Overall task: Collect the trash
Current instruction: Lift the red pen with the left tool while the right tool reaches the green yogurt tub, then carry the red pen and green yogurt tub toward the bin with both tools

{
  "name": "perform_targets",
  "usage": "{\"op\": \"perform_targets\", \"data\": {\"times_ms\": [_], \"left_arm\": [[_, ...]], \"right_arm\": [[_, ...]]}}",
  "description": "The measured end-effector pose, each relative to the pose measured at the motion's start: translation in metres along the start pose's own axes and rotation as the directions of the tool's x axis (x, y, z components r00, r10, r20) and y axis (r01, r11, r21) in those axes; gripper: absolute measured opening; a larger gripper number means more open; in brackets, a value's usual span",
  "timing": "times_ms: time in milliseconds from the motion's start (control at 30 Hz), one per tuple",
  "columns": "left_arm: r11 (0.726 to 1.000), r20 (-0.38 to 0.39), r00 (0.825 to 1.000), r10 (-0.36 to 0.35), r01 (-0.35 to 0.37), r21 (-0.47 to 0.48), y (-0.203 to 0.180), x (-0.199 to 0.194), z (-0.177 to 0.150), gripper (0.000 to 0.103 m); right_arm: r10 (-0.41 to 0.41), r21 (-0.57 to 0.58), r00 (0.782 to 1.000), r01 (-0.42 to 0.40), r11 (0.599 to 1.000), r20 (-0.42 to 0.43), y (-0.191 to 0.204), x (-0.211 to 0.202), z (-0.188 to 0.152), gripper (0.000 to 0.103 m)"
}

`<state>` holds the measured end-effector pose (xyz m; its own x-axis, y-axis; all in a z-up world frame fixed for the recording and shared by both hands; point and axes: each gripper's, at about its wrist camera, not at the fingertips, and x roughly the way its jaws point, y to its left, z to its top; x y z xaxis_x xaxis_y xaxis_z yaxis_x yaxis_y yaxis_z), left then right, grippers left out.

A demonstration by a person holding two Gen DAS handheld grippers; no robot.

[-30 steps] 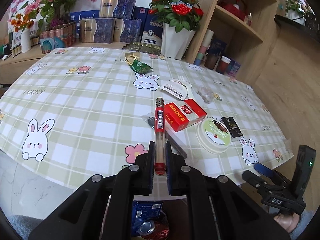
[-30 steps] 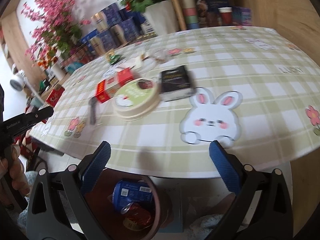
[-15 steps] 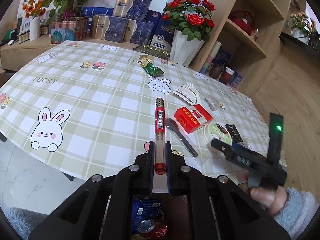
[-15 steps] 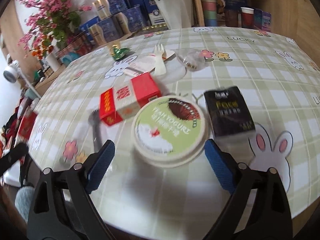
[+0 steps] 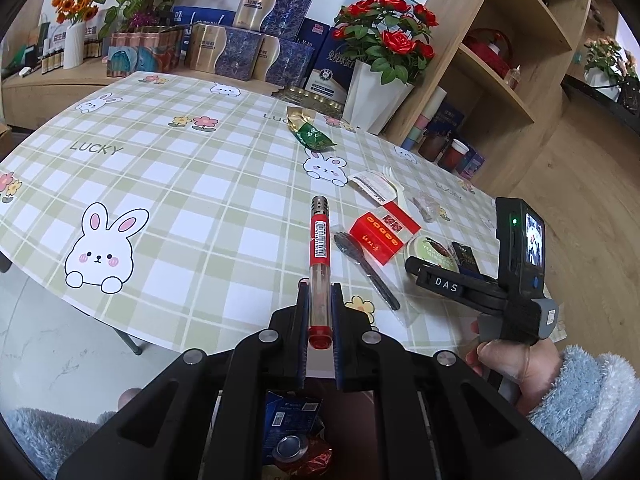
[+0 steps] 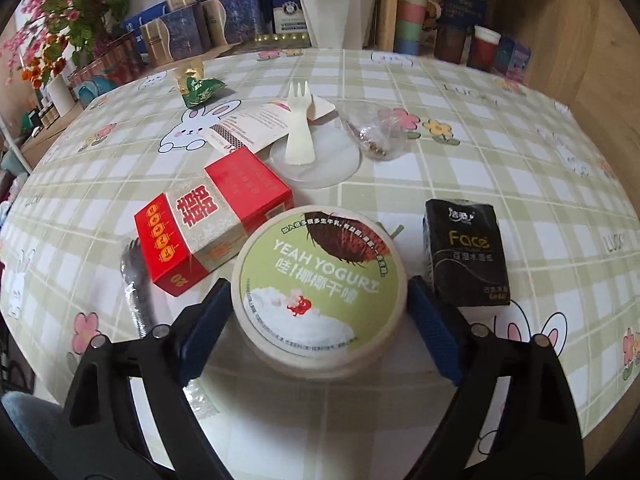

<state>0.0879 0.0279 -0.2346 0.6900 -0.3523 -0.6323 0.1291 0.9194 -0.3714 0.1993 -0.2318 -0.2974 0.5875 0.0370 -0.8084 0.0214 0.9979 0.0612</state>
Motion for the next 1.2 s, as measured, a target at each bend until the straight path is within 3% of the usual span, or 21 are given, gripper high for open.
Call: {"op": "perform_targets", "data": {"times_ms": [767, 1200], "left_arm": [[0.997, 0.037, 0.999, -0.033, 0.03, 0.074, -0.021, -0.043, -0.006, 0.01], [0.994, 0.05, 0.998, -0.04, 0.035, 0.103, -0.015, -0.075, -0.022, 0.01]], "right_arm": [[0.128, -0.027, 0.984, -0.126, 0.992, 0.12, -0.003, -0.096, -0.053, 0.085], [0.23, -0.101, 0.966, -0.219, 0.97, 0.121, 0.013, -0.142, -0.102, 0.085]]}}
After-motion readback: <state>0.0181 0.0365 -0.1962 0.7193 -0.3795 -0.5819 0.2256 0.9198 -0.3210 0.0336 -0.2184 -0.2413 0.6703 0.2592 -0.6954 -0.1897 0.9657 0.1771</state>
